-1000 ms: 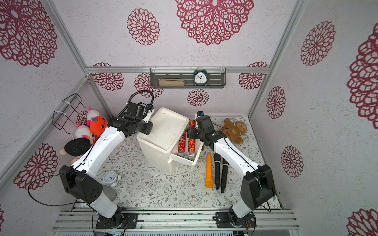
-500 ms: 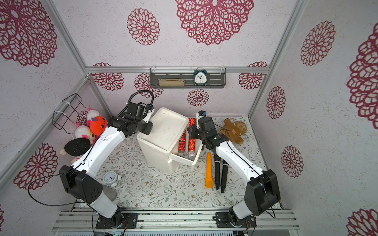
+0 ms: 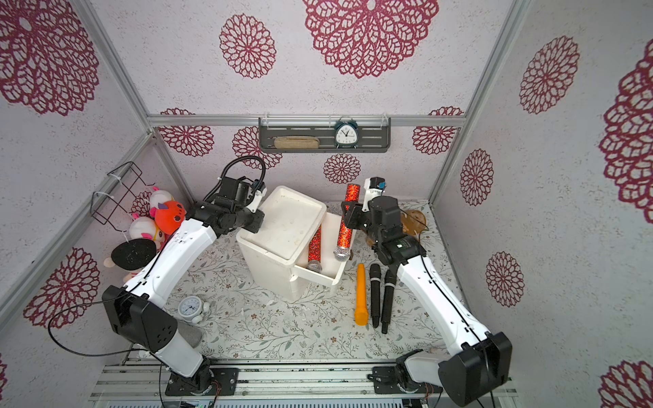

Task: Take the microphone out of the drawer
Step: Pick up the microphone from the drawer, then place the microphone at the center of the board.

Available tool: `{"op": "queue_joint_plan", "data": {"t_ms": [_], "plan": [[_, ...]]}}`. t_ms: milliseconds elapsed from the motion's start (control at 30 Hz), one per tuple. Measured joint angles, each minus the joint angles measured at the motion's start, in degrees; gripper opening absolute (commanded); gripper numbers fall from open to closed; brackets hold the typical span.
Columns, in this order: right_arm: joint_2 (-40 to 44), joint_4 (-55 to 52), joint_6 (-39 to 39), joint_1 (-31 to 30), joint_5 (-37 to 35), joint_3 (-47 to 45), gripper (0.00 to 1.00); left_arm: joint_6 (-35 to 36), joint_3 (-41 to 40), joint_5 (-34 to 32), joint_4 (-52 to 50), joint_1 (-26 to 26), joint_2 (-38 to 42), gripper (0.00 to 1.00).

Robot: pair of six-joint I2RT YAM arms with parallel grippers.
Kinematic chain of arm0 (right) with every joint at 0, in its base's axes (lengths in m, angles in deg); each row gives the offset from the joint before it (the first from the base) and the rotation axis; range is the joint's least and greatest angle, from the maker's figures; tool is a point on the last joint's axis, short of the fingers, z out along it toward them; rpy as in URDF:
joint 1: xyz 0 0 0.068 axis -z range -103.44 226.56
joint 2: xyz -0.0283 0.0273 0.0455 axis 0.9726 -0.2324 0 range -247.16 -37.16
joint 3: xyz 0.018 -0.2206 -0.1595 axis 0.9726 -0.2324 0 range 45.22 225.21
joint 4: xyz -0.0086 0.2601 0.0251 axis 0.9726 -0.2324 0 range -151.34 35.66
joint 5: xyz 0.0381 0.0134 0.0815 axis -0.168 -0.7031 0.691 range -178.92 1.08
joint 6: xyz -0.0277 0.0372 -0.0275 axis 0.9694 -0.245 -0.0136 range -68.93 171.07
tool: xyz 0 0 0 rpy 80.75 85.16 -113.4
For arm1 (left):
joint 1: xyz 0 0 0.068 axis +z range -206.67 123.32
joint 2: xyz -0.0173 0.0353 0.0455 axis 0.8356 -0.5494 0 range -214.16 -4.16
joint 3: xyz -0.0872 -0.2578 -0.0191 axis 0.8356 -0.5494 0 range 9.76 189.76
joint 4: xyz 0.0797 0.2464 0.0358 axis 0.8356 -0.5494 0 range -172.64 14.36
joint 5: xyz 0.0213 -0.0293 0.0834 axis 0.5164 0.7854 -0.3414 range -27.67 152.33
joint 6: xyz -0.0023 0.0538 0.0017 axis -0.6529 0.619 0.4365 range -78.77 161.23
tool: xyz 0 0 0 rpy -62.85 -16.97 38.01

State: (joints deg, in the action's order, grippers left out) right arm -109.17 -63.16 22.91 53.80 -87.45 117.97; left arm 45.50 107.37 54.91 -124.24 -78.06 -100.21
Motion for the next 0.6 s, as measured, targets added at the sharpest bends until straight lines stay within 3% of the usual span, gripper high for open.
{"op": "queue_joint_plan", "data": {"t_ms": [233, 600], "plan": [[5.07, -5.70, 1.14, 6.16, -1.29, -2.36, 0.05, 0.00, 0.00, -0.04, 0.00, 0.00, 0.00, 0.01], [13.75, -17.53, 4.59, 19.98, -3.45, -15.04, 0.05, 0.02, 0.00, -0.13, 0.00, 0.00, 0.00, 0.01]]}}
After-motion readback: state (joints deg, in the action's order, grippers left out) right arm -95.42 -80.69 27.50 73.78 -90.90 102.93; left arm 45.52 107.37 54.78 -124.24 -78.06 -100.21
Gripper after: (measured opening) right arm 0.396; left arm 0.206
